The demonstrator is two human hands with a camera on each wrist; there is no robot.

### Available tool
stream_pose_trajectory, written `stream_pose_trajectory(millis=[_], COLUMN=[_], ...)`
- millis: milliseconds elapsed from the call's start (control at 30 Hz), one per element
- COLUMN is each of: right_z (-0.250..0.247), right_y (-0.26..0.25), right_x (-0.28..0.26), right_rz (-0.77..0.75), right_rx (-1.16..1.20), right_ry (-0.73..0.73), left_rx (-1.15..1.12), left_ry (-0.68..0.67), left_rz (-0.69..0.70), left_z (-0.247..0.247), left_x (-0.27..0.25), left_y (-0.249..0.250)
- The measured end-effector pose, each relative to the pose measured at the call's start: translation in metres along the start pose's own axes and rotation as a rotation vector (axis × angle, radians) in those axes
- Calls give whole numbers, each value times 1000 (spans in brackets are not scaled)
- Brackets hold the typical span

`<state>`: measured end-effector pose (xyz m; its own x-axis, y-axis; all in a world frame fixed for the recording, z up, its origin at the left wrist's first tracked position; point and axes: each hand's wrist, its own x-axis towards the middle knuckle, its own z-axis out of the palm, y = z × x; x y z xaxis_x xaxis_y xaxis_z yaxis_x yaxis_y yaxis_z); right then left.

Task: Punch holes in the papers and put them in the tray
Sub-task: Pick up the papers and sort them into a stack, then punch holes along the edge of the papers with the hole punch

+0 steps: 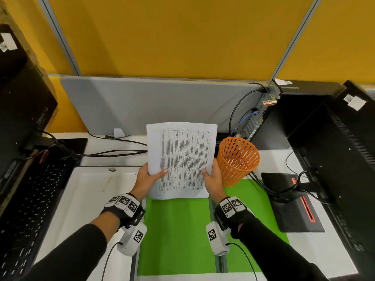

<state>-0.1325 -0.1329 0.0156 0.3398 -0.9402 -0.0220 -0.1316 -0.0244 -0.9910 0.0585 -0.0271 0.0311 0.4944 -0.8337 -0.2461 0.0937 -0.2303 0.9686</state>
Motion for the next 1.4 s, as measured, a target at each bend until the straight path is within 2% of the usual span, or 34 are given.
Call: stream_pose_trajectory(millis=[133,267,400,533,633,700,767,833,967,1100,1400], right_z=[-5,-1,-4,-17,-37,-56,-78,-99,-125,-134,-133], right_y=[10,28,21,19,29,46,63,74,79,81,75], right_x=[-3,-9,-10,-10,-18,-26,-36,-49,-77,-94,-104], right_rz=[31,83,67,104,136,228,288,352,502,772,774], right_rx=[-10,-118,-27,-53,-207,-336,-602,-888,-1232,-1214,-1211], right_ry=[-35,-46,-30,-46,-89,-138,-160,-136,-23,20,-26], left_rx=[20,49,80,85,51,30,22,18,8,4,0], left_ry=[-35,-66,-93,-138,-122,-98,-85,-74,-50,-32,-45], left_rz=[29,25,21,15,-10,-31,-46,-50,-57,-65,-67], left_z=[-2,4,7,5,6,6,5,5,3,1,-2], left_x=[0,-4,0,5,5,6,5,4,2,0,-5], left_y=[-7,-17,-16,-17,-20,-25,-28,-29,-28,-26,-20])
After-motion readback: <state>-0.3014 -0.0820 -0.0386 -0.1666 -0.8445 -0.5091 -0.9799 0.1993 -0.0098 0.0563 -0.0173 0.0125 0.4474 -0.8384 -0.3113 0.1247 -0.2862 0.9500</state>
